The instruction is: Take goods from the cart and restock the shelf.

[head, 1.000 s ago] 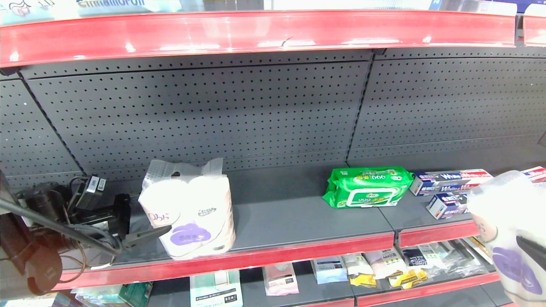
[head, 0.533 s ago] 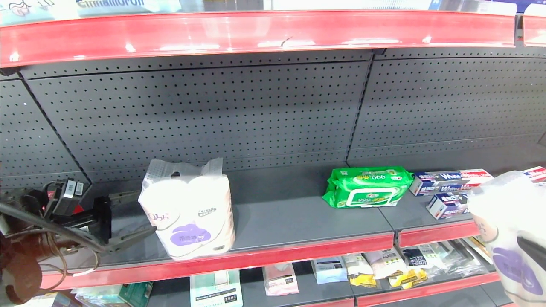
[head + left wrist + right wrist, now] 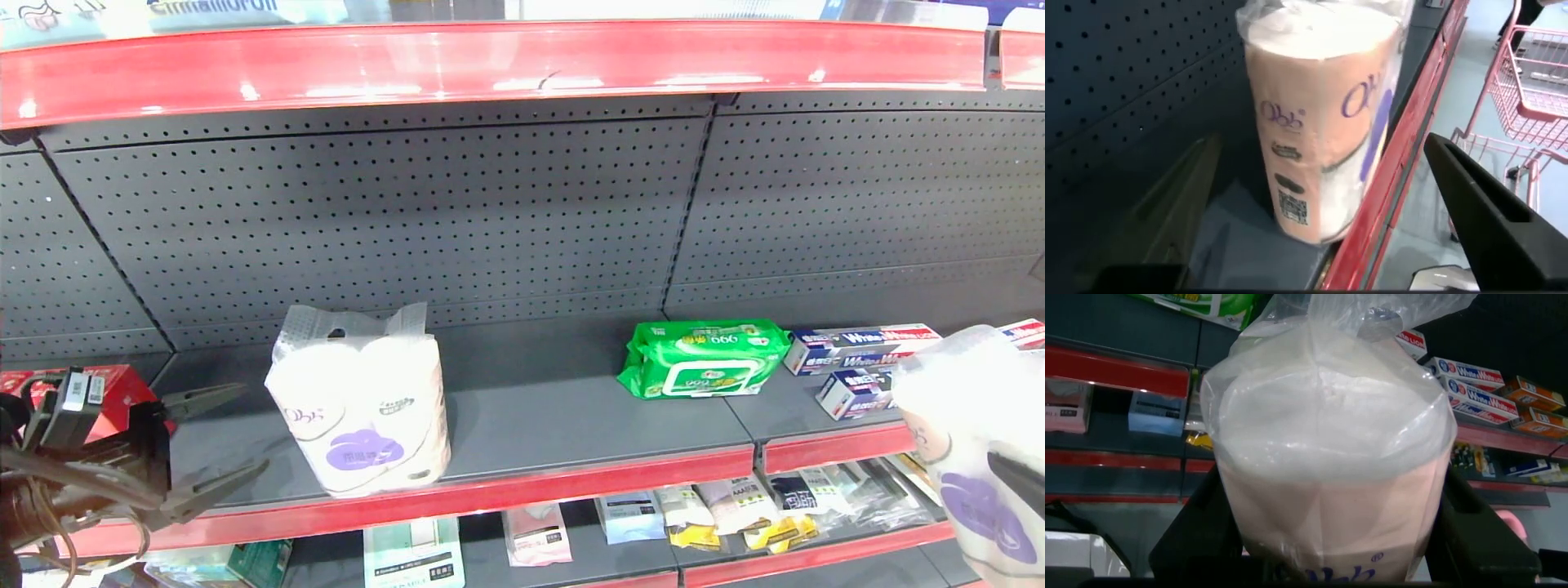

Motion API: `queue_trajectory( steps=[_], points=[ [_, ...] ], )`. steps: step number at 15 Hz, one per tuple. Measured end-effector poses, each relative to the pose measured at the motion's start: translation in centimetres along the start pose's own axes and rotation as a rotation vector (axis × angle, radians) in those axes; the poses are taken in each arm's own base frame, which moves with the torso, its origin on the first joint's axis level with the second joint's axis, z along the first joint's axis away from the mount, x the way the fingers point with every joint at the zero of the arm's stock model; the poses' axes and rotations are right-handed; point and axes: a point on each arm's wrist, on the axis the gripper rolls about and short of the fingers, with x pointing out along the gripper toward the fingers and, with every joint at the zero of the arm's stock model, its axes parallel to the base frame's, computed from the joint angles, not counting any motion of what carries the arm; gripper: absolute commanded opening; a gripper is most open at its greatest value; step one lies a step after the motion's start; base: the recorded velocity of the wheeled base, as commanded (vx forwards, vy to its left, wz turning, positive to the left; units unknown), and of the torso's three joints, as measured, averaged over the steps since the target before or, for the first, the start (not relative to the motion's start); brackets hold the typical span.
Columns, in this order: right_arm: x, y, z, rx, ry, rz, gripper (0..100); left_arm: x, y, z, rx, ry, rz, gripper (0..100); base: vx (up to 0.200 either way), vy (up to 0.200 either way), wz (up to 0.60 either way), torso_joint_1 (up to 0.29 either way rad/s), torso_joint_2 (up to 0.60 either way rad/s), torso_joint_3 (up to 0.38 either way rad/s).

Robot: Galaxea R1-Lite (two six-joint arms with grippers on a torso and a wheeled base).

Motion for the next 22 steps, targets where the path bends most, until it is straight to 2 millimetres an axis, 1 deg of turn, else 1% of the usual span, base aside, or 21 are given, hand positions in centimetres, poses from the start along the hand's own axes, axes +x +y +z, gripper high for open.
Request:
queue_trajectory(
  steps=[4, 8, 11, 13, 15, 16, 18, 22],
  points=[
    [0.0, 0.0, 0.0, 0.001, -0.003, 0.002, 0, -0.5, -1.6, -0.1, 0.061, 0.005, -0.007, 100, 0.000, 0.000, 0.00, 0.000, 0.00, 0.000],
    [0.0, 0.0, 0.0, 0.001, -0.002, 0.004, 0, -0.7, -1.9, 0.1, 0.070, 0.005, 0.000, 100, 0.000, 0.000, 0.00, 0.000, 0.00, 0.000],
    [-0.1, 0.0, 0.0, 0.003, -0.004, 0.001, 0, -1.4, -1.8, 0.6, 0.094, 0.009, 0.038, 100, 0.000, 0.000, 0.00, 0.000, 0.00, 0.000],
    [-0.1, 0.0, 0.0, 0.003, -0.007, 0.000, 0, -2.5, -1.6, 0.8, 0.106, 0.023, 0.104, 100, 0.000, 0.000, 0.00, 0.000, 0.00, 0.000],
    [-0.1, 0.0, 0.0, 0.004, -0.006, 0.000, 0, -3.8, -1.4, 1.1, 0.119, 0.049, 0.204, 100, 0.000, 0.000, 0.00, 0.000, 0.00, 0.000],
    [-0.1, 0.0, 0.0, 0.003, -0.004, 0.001, 0, -4.5, -1.2, 1.2, 0.124, 0.074, 0.281, 100, 0.000, 0.000, 0.00, 0.000, 0.00, 0.000],
    [0.0, 0.0, 0.0, 0.004, -0.001, 0.004, 0, -5.5, -1.1, 1.5, 0.138, 0.103, 0.376, 100, 0.000, 0.000, 0.00, 0.000, 0.00, 0.000],
    [0.2, 0.0, 0.0, 0.008, 0.003, 0.009, 0, -6.1, -1.0, 2.0, 0.173, 0.130, 0.462, 100, 0.000, 0.000, 0.00, 0.000, 0.00, 0.000]
  ],
)
